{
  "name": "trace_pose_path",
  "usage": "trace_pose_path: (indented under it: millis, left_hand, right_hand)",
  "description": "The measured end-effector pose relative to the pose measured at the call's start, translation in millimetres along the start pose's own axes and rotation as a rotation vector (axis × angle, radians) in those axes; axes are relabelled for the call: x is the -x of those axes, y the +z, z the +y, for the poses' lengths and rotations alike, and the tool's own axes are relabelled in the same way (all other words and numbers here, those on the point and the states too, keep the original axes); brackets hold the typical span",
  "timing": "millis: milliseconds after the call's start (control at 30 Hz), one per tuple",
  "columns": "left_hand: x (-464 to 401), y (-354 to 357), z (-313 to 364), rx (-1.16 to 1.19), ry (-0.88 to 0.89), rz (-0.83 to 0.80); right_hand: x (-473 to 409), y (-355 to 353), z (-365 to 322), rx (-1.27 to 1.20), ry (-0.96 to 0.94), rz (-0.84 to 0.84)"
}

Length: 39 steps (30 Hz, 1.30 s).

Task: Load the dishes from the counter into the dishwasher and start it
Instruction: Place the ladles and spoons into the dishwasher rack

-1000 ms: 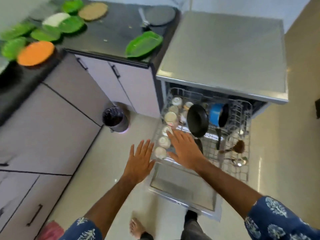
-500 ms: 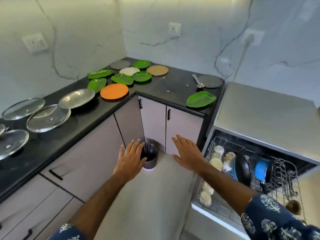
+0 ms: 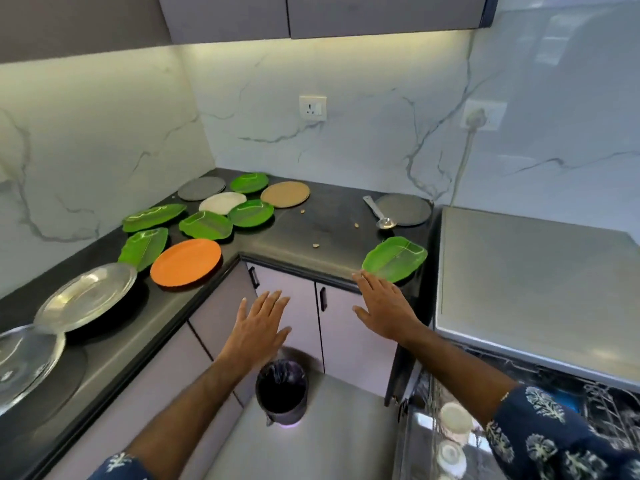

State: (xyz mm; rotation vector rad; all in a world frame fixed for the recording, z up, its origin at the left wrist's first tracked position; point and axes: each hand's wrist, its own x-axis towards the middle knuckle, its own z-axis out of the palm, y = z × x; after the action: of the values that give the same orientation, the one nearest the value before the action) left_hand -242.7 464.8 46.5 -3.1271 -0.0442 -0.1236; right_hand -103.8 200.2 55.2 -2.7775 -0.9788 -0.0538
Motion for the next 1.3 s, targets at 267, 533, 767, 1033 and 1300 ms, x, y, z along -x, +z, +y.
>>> trace_pose_path:
  millis: [267,533,767,1033,1300]
  left_hand:
    - [-171.2,20.1,-10.1,0.114,0.078,-0.026]
    - [-307.8,64.0,-26.7,0.116,0.216,-0.079]
    - [-395.1,119.8,-66.2,0.034,0.346,-0.164]
    - [-404.5,165.1,-85.0,0.162,0.392,-0.18]
    - [-406.3,169.1,-85.3,0.197,0.373,-0.178]
  right_hand:
    - [-123.2,-16.8,105.7,0.002,0.129,-0.044]
    - [-218.3,-6.7,164.8,-0.061,0.29,-0.09]
    - [-284.4,8.3,195.7,-0.091,0.444,-0.178]
    - [-328.1,35.2,219.5,-0.121,0.582,-0.218]
    - [-360.5,58.6,227.1,-0.376,1.011,-0.069]
